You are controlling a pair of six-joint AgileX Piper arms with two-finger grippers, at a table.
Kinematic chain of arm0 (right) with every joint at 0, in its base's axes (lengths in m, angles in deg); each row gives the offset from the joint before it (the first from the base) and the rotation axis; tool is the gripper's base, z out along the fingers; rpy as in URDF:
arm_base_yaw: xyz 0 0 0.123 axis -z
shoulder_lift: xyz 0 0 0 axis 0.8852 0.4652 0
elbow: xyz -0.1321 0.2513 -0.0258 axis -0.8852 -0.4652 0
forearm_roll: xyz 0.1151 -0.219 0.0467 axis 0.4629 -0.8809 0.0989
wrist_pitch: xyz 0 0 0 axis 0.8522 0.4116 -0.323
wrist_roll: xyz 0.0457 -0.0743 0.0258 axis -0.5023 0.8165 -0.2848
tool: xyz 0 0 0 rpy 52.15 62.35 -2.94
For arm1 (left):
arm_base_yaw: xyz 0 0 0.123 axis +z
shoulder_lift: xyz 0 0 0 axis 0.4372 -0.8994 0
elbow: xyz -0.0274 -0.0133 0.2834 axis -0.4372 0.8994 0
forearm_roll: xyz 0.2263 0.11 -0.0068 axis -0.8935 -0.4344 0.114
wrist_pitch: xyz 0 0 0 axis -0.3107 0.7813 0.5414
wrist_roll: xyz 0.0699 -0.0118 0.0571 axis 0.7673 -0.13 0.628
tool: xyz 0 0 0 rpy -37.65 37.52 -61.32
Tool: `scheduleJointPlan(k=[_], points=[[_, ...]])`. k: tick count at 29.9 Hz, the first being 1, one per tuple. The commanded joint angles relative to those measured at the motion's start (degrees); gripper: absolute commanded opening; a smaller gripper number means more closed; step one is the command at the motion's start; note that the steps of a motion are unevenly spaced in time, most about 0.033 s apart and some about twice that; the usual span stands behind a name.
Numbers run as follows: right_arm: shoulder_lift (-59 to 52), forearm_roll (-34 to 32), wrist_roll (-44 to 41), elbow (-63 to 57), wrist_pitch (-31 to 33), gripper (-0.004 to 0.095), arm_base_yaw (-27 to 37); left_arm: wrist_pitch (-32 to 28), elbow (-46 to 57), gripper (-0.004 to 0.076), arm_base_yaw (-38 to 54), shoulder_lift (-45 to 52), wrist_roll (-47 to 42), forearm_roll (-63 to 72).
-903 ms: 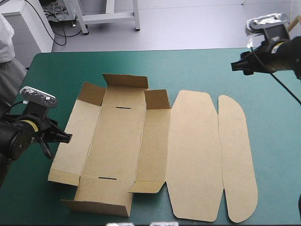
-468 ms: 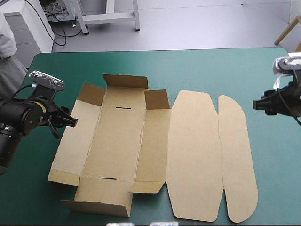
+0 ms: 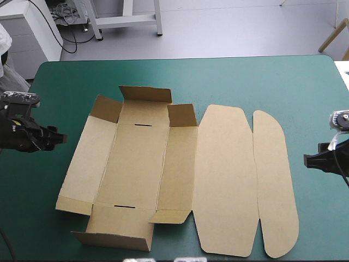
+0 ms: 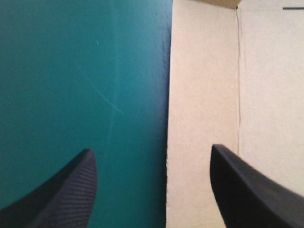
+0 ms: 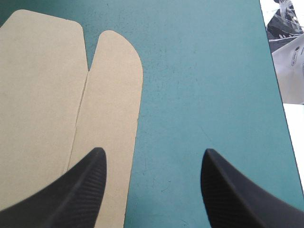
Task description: Fold the box
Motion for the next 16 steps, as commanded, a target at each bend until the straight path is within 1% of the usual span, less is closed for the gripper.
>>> scheduleJointPlan(k=[1,3,6,16], points=[[-2.0,-1.1,-0.1,0.1,-4.0,0.0529,0.4,4.1,-1.8,0.0484,8.0,-3.0,6.2,11.7],[-2.5,-1.1,-0.1,-0.3,-4.0,0.0529,0.4,7.6,-1.8,0.0484,12.4,-5.9,10.3,18.3],[-2.7,-1.3,-0.1,-0.7,-4.0,0.0529,0.4,7.5,-1.6,0.0484,16.2,-9.3,12.2,23.8],[-2.7,-1.7,-0.1,-0.7,-4.8,0.0529,0.4,7.6,-0.2,0.0484,17.3,-19.2,15.3,25.0]])
